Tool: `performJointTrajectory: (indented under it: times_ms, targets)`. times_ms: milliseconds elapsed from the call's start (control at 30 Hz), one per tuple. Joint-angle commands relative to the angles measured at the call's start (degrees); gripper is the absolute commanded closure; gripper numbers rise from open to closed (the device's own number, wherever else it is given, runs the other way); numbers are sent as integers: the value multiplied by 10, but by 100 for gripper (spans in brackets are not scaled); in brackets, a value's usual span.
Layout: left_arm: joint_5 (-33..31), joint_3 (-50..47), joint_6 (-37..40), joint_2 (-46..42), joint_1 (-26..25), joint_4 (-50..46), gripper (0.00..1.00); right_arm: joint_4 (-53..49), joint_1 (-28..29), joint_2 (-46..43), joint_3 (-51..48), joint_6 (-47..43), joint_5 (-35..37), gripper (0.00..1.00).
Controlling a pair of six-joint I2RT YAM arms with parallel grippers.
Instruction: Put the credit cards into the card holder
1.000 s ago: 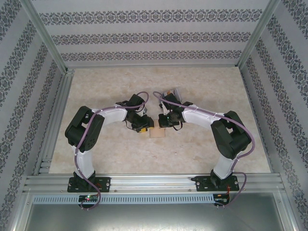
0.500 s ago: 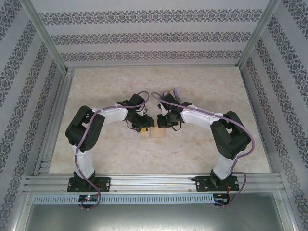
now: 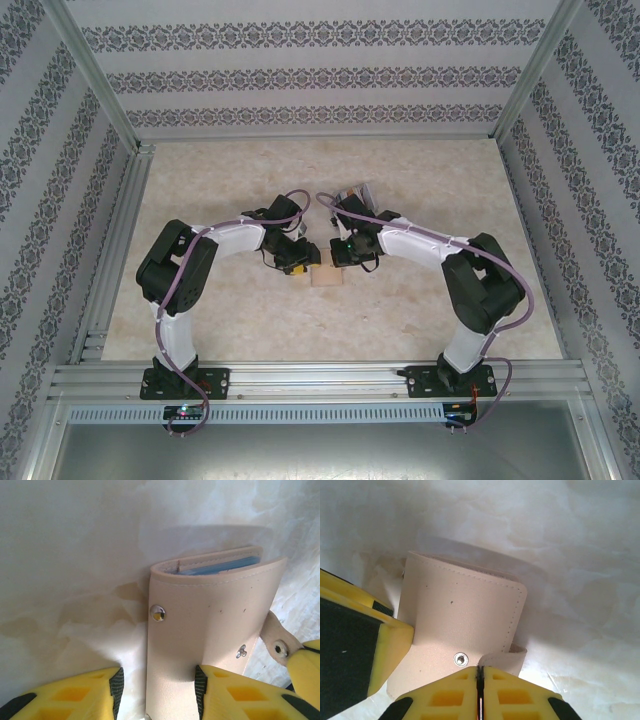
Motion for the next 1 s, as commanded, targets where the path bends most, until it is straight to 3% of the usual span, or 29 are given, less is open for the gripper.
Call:
performJointTrajectory:
  times_ms: [0, 967]
  targets:
    - [-24, 7, 22, 33, -15, 68, 55, -15, 9, -21, -6, -4, 10, 88]
    - [-16, 8, 13, 47, -20, 88, 56, -8, 18, -6, 5, 1, -29, 88]
